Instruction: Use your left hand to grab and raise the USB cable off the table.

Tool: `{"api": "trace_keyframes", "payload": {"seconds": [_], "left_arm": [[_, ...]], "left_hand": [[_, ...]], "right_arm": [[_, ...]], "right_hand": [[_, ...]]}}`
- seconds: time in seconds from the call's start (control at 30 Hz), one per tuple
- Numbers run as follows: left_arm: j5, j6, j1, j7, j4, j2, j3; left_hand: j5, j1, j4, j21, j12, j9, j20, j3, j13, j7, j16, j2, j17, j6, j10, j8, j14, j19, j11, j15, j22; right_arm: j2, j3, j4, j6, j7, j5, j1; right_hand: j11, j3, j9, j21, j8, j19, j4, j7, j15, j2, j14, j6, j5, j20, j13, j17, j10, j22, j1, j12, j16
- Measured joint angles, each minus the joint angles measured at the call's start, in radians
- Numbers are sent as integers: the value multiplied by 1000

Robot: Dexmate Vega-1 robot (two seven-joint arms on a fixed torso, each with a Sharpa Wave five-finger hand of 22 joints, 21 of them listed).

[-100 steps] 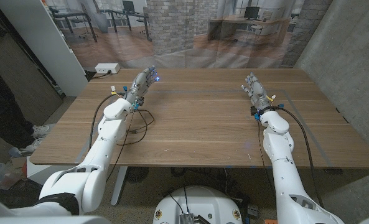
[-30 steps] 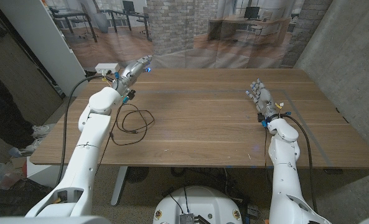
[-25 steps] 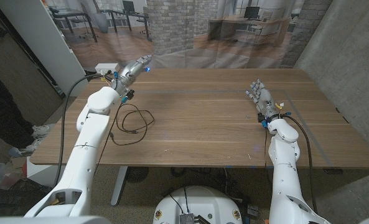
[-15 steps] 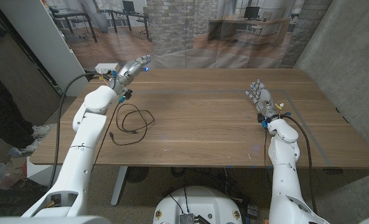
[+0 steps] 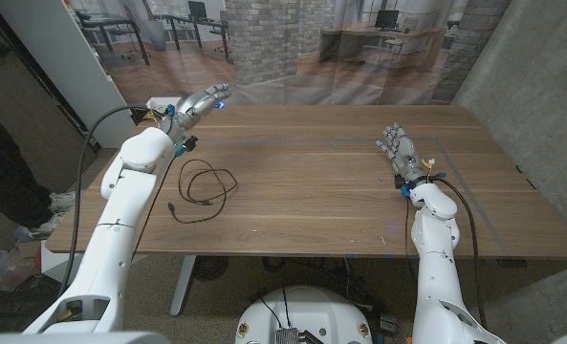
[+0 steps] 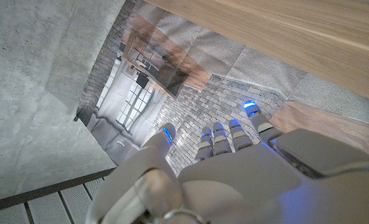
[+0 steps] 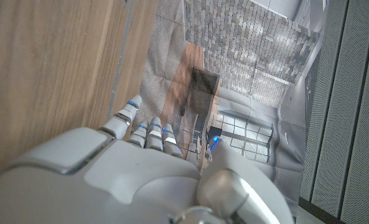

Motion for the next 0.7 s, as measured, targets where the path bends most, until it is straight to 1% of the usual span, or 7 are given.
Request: {"api": "trace_keyframes", "payload": {"seconds": [0.07,0.1,0.17,0.23,0.43,0.57,0.7], "left_arm": [[5,4,0,-5,-2,3,0],[8,6,1,-9,-9,10,-1],[9,6,1,-11,-16,20,-1],[17,13,1,-22,-23,30,-1],[35,28,1,-53,-42,59,0],[49,38,0,-84,-54,79,2],[53,43,-1,-95,-66,98,4]], "left_hand": [[-11,12,-19,-3,0,0,3,-2,2,0,0,-12,0,0,0,0,0,2,0,0,-1],[-14,19,-30,-5,0,0,13,-3,5,-1,0,-19,1,0,0,0,6,0,0,6,-1],[-20,28,-48,-9,0,0,32,-4,5,-6,0,-28,3,-5,-4,-4,10,2,12,11,1],[-22,34,-62,-9,-4,0,42,-5,5,-6,0,-34,3,-5,-10,-4,5,1,20,20,1],[-29,48,-82,-20,-9,0,61,-6,5,-5,0,-40,3,-20,-18,-8,-2,-7,29,35,1],[-29,54,-92,-27,-9,0,69,-7,5,-4,0,-46,3,-22,-26,-8,-13,-14,36,45,1],[-29,53,-100,-31,-9,0,69,-7,5,2,0,-46,3,-27,-30,-8,-22,-14,41,47,1]], "right_arm": [[0,0,0,0,0,0,-1],[0,0,0,0,0,0,-1],[0,0,0,0,1,0,-1],[1,-1,0,0,1,0,-2],[1,-1,1,0,2,1,-2],[2,-1,2,0,3,2,-3],[2,-1,3,0,5,4,-3]], "right_hand": [[4,0,0,0,0,0,0,0,0,0,0,0,0,0,0,0,4,0,0,0,0],[5,0,0,0,0,0,0,0,0,0,0,0,0,0,0,0,5,0,0,0,0],[5,0,0,0,0,0,0,0,0,-4,0,0,0,0,0,0,5,0,-4,0,0],[5,0,0,0,0,0,0,0,0,-4,0,0,0,0,0,0,5,0,-4,0,0],[5,0,0,0,0,0,0,0,0,-5,0,0,0,0,0,0,5,0,-5,0,0],[5,0,0,0,0,0,0,0,0,-5,0,0,0,0,0,0,5,0,-5,0,0],[5,0,0,0,0,0,0,0,0,-5,0,0,0,0,0,0,5,0,-5,0,0]]}}
